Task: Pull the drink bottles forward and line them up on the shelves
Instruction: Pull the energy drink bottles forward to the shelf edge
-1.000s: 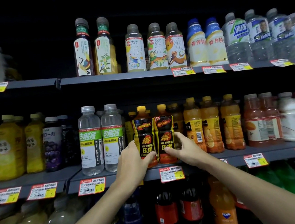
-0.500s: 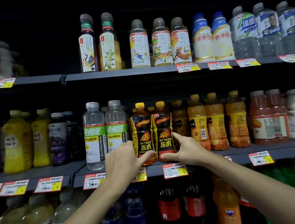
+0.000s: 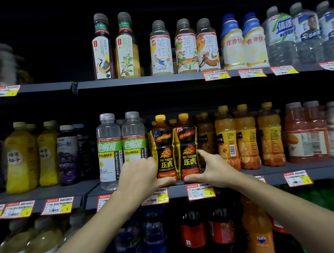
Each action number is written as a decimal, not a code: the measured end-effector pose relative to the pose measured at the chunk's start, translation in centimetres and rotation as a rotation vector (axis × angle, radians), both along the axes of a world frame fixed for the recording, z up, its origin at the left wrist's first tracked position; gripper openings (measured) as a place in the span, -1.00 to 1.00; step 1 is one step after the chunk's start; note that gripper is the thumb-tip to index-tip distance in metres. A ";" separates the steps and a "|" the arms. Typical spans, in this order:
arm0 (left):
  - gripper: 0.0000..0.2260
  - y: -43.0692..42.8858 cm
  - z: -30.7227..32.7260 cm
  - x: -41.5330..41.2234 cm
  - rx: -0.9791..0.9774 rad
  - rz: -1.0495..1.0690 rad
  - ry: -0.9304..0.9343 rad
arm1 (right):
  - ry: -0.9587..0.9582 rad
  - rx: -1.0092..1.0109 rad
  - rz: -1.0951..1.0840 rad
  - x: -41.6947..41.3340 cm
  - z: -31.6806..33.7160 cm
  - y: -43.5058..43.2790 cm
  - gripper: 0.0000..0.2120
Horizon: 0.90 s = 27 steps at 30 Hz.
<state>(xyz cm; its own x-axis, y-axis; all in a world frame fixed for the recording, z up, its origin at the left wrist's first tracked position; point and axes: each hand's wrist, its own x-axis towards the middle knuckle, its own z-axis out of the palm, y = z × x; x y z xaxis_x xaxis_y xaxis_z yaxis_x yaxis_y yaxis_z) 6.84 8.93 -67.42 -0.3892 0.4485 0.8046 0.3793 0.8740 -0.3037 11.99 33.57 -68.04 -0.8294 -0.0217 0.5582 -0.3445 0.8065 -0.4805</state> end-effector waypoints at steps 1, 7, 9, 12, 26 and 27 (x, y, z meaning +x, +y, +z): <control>-0.30 0.1 0.0 0.1 -0.005 0.001 0.000 | 0.002 0.003 -0.001 0.0 0.0 0.0 -0.05; -0.31 0.2 0.2 -0.2 -0.068 0.038 -0.022 | 0.004 0.038 0.006 0.0 0.2 0.2 -0.13; -0.31 0.1 0.3 -0.3 -0.081 0.045 -0.030 | 0.003 0.038 0.017 -0.1 0.2 0.2 -0.14; -0.32 0.1 0.5 -0.2 -0.077 0.048 -0.043 | 0.007 0.038 0.026 -0.3 0.2 0.2 -0.15; -0.34 0.1 0.5 0.6 -0.099 0.032 -0.050 | 0.023 0.057 0.001 -0.3 0.0 0.2 -0.22; -0.34 0.1 0.6 0.8 -0.099 0.025 -0.048 | 0.023 0.069 -0.005 -0.3 0.1 0.1 -0.22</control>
<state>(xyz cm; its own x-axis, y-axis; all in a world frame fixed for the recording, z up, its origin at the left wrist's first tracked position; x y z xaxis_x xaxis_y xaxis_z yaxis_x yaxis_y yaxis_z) 7.64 9.00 -66.80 -0.4383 0.5148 0.7368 0.3739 0.8498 -0.3714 11.74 33.72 -67.94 -0.8169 -0.0569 0.5740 -0.3508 0.8389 -0.4161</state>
